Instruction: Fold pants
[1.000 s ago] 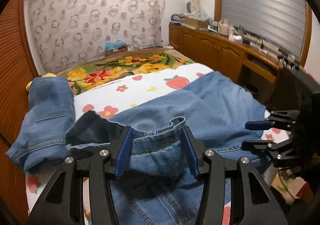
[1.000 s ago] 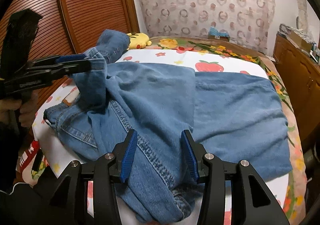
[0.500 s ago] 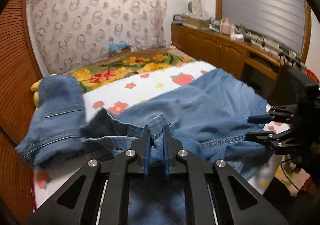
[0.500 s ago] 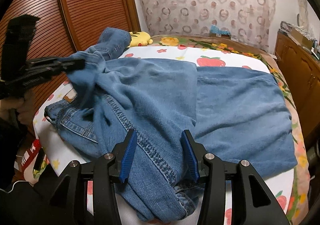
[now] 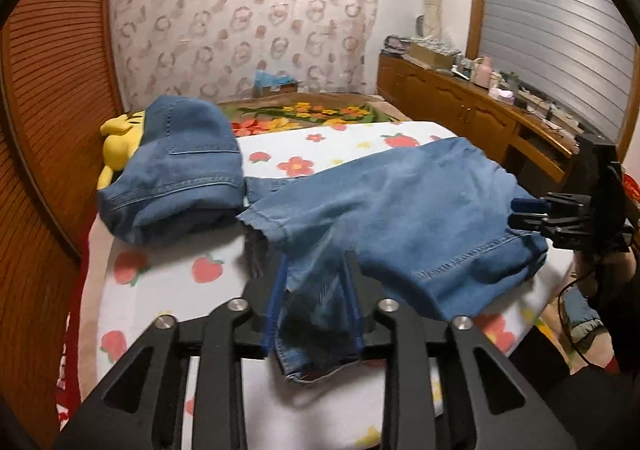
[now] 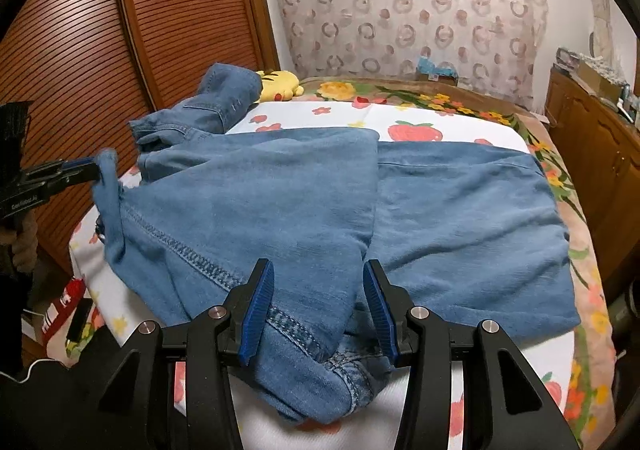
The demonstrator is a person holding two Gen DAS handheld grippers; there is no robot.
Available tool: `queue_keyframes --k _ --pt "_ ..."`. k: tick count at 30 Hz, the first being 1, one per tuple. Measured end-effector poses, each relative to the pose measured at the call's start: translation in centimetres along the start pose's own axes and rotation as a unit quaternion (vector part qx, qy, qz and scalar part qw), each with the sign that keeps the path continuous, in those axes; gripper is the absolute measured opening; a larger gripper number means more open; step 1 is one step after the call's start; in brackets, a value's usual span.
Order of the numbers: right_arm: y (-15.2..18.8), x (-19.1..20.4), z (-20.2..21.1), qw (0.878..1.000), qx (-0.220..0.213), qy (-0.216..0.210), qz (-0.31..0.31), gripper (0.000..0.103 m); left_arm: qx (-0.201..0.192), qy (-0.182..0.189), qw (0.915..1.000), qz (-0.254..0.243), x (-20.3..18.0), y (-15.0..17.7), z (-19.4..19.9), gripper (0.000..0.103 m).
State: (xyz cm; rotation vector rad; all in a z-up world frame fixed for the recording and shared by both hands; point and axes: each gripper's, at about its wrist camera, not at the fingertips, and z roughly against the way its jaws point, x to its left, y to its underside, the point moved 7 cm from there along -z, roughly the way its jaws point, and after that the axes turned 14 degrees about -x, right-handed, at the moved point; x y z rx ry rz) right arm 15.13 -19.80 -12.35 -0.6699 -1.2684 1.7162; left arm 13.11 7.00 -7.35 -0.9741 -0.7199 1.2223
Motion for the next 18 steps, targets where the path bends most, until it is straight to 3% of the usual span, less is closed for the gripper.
queue_keyframes --k 4,10,15,18 --pt "0.3 -0.1 -0.3 1.000 0.005 0.005 0.001 0.048 -0.015 -0.001 0.9999 0.003 -0.1 -0.6 0.3 0.046" --pt "0.1 -0.3 -0.5 1.000 0.009 0.004 0.001 0.048 -0.023 0.006 0.9997 0.003 -0.7 -1.4 -0.8 0.047" --pt "0.1 -0.5 -0.6 1.000 0.008 0.002 -0.002 0.048 0.013 -0.012 0.9998 0.001 -0.8 -0.5 -3.7 0.047" --pt "0.2 -0.7 -0.5 1.000 0.007 0.001 -0.004 0.048 0.043 -0.032 0.9982 -0.028 -0.6 0.5 -4.4 0.047"
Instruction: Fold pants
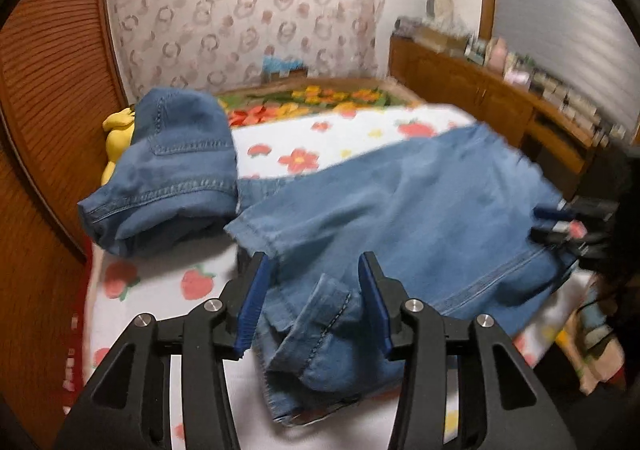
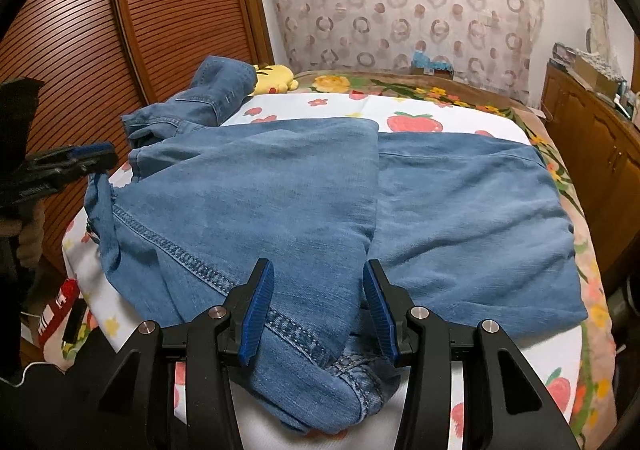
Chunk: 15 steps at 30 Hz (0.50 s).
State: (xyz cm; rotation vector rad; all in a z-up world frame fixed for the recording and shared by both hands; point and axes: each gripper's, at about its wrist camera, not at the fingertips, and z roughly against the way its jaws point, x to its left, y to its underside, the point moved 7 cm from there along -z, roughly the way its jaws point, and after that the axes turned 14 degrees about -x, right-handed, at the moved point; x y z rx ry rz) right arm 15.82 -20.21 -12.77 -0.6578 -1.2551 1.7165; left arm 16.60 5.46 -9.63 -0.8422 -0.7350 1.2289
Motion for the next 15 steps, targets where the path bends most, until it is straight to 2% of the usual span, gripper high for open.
queue_keyframes --k 3,9,15 --pt "0.2 -0.3 0.2 1.000 0.000 -0.001 -0.002 0.048 0.024 -0.011 0.9993 -0.025 0.9 1.5 0.7 0.047" --pt "0.2 -0.6 0.0 1.000 -0.003 0.001 -0.005 0.048 0.063 -0.016 0.9976 -0.026 3.0 5.0 2.8 0.047" --pt "0.2 -0.7 0.1 1.000 -0.005 0.001 -0.006 0.048 0.058 -0.015 0.9982 -0.011 3.6 5.4 4.1 0.047"
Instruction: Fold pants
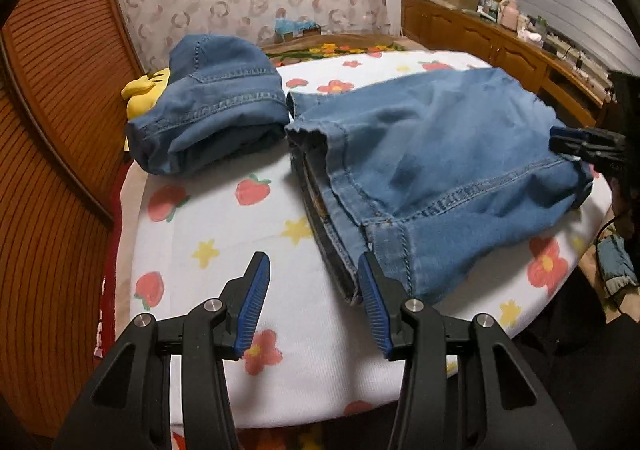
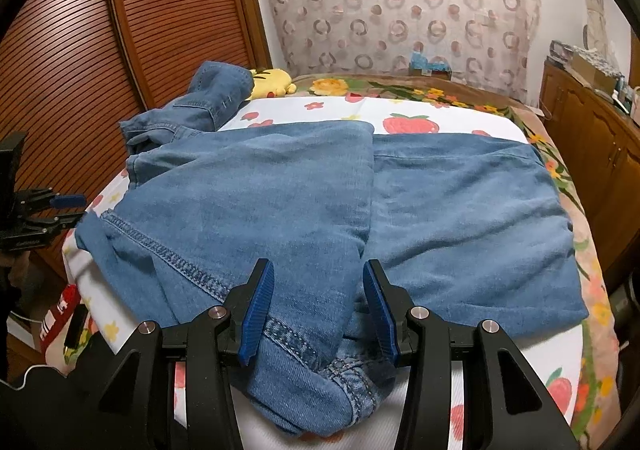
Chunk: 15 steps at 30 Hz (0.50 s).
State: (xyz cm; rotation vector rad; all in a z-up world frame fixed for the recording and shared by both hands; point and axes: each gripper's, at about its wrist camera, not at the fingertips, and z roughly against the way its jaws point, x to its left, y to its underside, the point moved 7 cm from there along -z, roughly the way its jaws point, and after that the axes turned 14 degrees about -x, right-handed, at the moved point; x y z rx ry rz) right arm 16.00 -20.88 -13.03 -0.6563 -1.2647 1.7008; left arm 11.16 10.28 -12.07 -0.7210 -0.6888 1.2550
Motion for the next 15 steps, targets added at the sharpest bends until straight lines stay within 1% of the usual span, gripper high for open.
queue_keyframes --k 3,5,6,8,12,15 --pt "0.1 0.0 0.0 1.000 0.001 0.000 0.001 0.048 -0.020 0.004 0.9998 0.003 0.0 -1.3 0.3 0.051" --pt "0.1 0.2 -0.1 1.000 0.001 -0.002 0.002 0.048 -0.033 0.004 0.9994 0.005 0.0 -2.6 0.2 0.061" --pt "0.1 0.2 -0.1 1.000 0.001 -0.002 0.003 0.048 -0.041 0.006 0.9991 0.006 -0.1 -3.4 0.1 0.063" --pt "0.0 0.2 -0.1 1.000 0.000 -0.003 0.002 0.048 -0.054 0.013 0.9984 0.007 -0.3 -4.6 -0.2 0.065" --pt "0.0 0.2 -0.1 1.000 -0.001 -0.004 0.002 0.048 -0.064 0.020 0.9976 0.014 -0.1 -6.4 -2.2 0.065" --pt "0.1 0.2 -0.3 1.000 0.001 -0.005 0.004 0.048 -0.057 0.030 0.9976 0.025 0.1 -7.0 -4.3 0.065"
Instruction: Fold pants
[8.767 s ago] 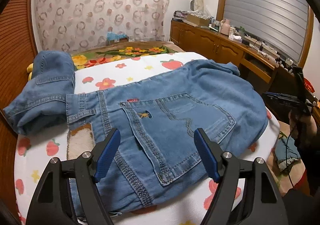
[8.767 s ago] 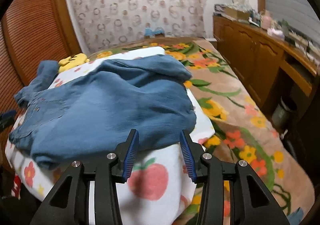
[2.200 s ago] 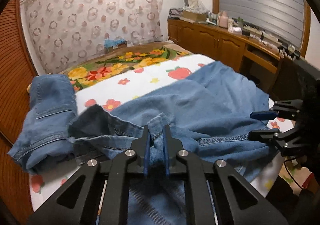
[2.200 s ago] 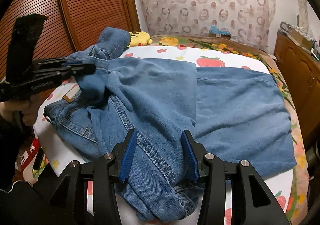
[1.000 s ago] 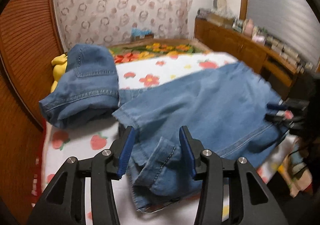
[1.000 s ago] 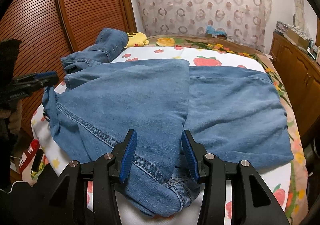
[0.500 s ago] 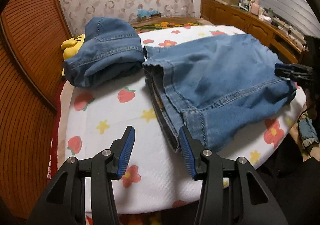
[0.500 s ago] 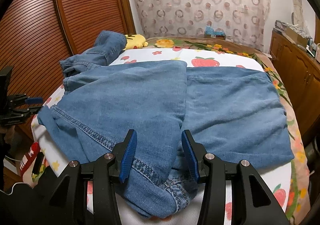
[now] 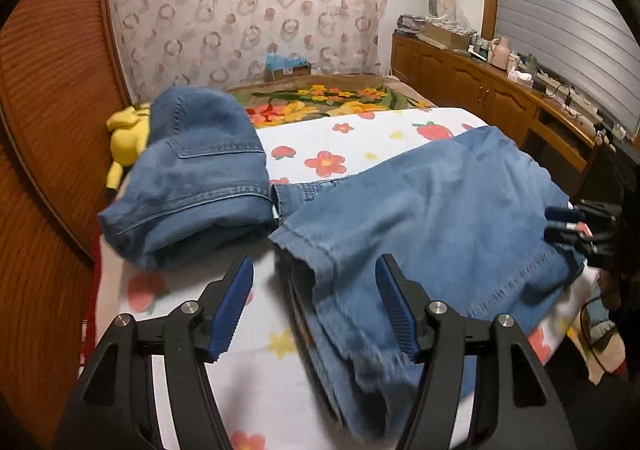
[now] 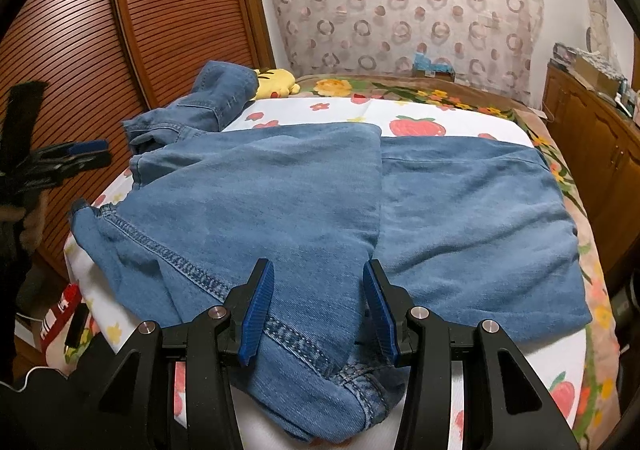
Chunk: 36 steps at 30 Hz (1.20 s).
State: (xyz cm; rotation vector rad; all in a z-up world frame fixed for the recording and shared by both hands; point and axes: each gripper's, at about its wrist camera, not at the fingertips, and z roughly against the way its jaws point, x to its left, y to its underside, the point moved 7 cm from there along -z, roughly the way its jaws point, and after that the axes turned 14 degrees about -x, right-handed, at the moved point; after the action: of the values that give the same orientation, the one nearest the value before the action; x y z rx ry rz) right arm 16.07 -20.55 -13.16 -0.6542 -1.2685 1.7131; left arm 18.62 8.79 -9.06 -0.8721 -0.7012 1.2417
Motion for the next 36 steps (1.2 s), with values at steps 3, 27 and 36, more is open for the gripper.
queue_keyframes --k 3,27,36 --pt "0.1 -0.1 0.0 1.000 0.001 0.000 0.001 0.048 0.024 0.009 0.9995 0.018 0.4 0.4 -2.6 0.061" --pt "1.4 -2.3 2.1 0.999 -0.012 0.029 -0.030 0.049 -0.005 -0.017 0.9998 -0.002 1.4 -2.8 -3.7 0.052" --pt "2.5 -4.9 4.9 0.996 -0.025 0.078 -0.046 0.049 -0.050 0.022 0.9985 -0.009 -3.5 -3.7 -0.9 0.078"
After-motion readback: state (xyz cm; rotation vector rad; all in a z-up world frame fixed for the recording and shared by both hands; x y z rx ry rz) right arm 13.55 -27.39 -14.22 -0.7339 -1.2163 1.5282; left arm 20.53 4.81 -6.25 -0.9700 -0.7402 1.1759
